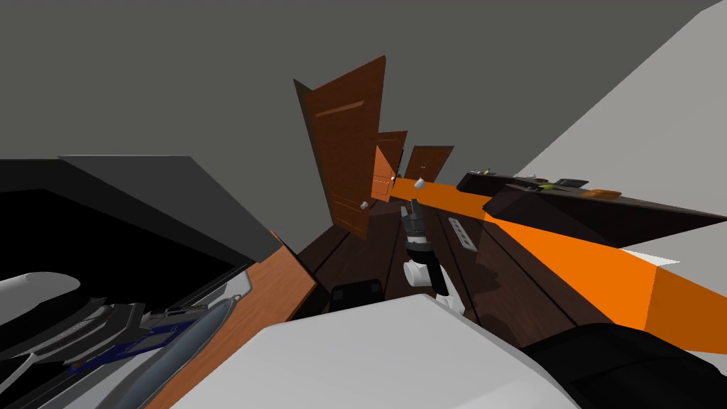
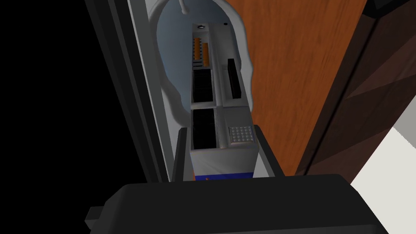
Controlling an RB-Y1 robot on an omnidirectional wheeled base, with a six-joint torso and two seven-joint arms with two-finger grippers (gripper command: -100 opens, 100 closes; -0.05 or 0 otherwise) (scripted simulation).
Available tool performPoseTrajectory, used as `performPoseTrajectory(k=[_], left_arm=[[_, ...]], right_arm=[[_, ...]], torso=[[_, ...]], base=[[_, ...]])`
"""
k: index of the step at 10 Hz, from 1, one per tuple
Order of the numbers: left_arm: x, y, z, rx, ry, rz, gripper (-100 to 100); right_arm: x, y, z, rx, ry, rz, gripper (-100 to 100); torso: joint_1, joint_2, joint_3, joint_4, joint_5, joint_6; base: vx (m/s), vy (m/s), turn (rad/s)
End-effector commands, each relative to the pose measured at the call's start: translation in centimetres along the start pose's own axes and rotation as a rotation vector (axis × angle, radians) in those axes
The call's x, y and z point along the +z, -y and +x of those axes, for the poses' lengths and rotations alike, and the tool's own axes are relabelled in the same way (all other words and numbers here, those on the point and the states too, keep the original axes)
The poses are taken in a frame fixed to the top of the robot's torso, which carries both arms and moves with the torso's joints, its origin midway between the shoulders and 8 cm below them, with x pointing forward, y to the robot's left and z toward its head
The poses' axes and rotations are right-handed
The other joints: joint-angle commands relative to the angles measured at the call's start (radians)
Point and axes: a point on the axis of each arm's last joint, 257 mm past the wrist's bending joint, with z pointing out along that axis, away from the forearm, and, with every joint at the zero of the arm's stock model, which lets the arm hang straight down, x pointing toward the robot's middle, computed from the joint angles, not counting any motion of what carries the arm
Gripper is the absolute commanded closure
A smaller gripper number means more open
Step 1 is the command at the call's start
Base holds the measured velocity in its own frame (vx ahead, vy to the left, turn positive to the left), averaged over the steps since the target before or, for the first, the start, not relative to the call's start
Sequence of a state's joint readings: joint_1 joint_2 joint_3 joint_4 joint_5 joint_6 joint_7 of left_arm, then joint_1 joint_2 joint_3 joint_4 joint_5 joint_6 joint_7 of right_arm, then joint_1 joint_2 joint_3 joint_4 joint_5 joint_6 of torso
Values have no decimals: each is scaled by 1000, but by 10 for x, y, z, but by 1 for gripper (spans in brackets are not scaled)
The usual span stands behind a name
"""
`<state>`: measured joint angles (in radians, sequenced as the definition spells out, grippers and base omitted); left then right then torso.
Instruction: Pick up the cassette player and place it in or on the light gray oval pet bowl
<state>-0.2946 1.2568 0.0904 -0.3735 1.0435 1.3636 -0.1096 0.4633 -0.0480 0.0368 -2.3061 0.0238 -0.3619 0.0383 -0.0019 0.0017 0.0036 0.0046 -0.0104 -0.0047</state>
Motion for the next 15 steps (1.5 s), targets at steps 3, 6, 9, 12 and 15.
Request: performPoseTrajectory(k=[3, 6, 9, 12, 15], left_arm=[[-13, 7, 12, 5, -39, 10, 100], [-23, 7, 13, -8, -58, 3, 100], [-25, 7, 10, -13, -55, 0, -100], [-25, 7, 10, -13, -55, 0, -100], [-27, 8, 29, -16, -72, -9, -100]], right_arm=[[0, 0, 0, 0, 0, 0, 0], [0, 0, 0, 0, 0, 0, 0], [0, 0, 0, 0, 0, 0, 0], [0, 0, 0, 0, 0, 0, 0], [0, 0, 0, 0, 0, 0, 0]], torso=[[2, 4, 2, 1, -1, 2], [0, 9, 5, 2, -2, -1], [1, 7, 4, 1, -1, 0], [-2, 1, 1, 0, -2, 0], [-2, 1, 0, 0, -2, 0]], base=[[-74, 41, -89], [-115, 52, -26], [-67, 56, -24], [-2, 1, 0], [-23, 14, -35]])
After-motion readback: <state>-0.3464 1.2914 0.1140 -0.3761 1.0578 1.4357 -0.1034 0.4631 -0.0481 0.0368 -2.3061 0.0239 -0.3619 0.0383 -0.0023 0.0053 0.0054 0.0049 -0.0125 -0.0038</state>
